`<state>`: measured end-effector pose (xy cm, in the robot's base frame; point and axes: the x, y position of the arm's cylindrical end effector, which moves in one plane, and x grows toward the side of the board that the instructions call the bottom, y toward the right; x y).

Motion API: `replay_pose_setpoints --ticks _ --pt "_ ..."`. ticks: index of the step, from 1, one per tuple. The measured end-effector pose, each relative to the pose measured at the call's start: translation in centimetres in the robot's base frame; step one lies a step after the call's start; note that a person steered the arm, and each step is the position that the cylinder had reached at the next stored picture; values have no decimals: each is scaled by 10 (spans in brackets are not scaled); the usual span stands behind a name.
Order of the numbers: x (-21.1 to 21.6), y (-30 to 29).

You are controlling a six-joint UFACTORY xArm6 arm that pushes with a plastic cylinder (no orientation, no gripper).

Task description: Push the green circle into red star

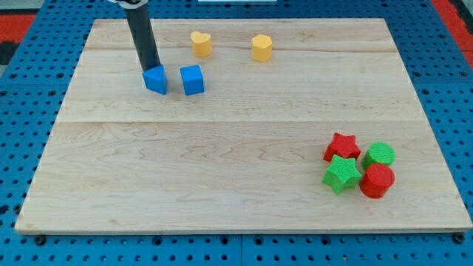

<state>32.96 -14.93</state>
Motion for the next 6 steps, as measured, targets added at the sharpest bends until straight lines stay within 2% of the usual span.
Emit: replay_pose_setpoints --ticks 1,2,3,5,6 --pt "-14 -15" --pt "-44 64" --pt "-7 180" --pt "118 398" --pt "184 426"
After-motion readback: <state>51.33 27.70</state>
